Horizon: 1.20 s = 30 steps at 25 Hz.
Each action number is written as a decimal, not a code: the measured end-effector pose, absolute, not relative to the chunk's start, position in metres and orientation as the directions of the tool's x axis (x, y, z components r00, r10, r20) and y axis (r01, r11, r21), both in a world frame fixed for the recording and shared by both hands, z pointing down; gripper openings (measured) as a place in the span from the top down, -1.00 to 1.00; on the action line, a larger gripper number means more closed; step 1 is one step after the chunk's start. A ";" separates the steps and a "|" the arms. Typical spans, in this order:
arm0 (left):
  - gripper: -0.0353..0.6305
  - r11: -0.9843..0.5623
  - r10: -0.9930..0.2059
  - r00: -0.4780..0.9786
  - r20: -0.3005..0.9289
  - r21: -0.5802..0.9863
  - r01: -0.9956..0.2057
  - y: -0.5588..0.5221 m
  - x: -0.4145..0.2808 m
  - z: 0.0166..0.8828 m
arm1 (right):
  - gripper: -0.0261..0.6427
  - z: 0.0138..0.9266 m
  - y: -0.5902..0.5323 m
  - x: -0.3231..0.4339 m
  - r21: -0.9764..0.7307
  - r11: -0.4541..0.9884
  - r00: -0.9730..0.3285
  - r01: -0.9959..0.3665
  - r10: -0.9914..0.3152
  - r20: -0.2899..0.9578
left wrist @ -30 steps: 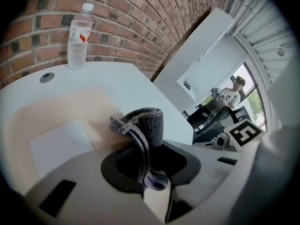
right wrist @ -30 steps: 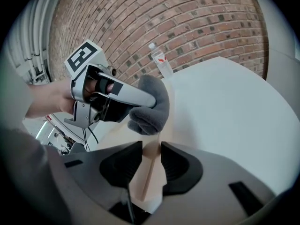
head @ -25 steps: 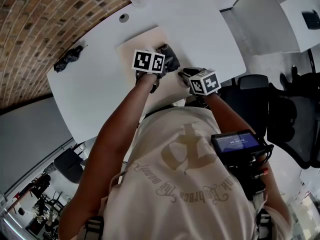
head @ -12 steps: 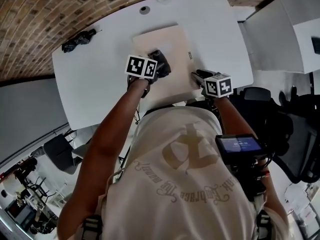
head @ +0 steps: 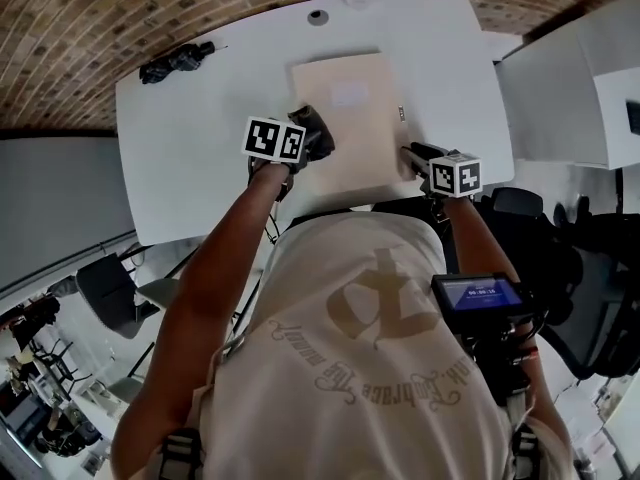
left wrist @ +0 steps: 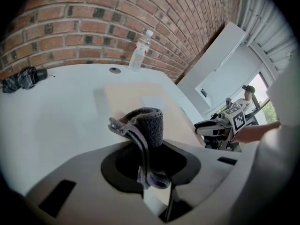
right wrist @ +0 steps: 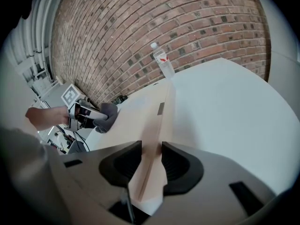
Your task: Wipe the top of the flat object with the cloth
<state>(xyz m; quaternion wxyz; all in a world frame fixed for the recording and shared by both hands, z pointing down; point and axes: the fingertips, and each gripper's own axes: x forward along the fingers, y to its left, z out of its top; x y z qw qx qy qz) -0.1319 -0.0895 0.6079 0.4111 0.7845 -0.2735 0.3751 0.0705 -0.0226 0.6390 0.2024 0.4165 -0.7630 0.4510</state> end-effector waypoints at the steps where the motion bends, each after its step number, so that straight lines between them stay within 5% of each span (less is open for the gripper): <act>1: 0.59 -0.503 -0.127 0.570 0.812 0.442 -0.742 -0.088 -0.135 0.608 | 0.50 0.639 -0.022 0.071 -0.531 0.239 -0.577 -0.813 -0.453 0.680; 14: 0.59 -0.368 -0.242 0.472 0.848 0.370 -0.853 -0.071 -0.184 0.590 | 0.48 0.634 -0.025 0.066 -0.693 0.233 -0.720 -0.682 -0.378 0.582; 21: 0.59 -0.418 -0.231 0.553 0.801 0.431 -0.799 -0.053 -0.101 0.577 | 0.48 0.622 -0.073 0.089 -0.737 0.247 -0.758 -0.629 -0.406 0.510; 30: 0.59 -0.533 -0.084 0.652 0.753 0.520 -0.668 -0.028 0.015 0.578 | 0.42 0.622 -0.136 0.085 -0.678 0.301 -0.737 -0.671 -0.371 0.565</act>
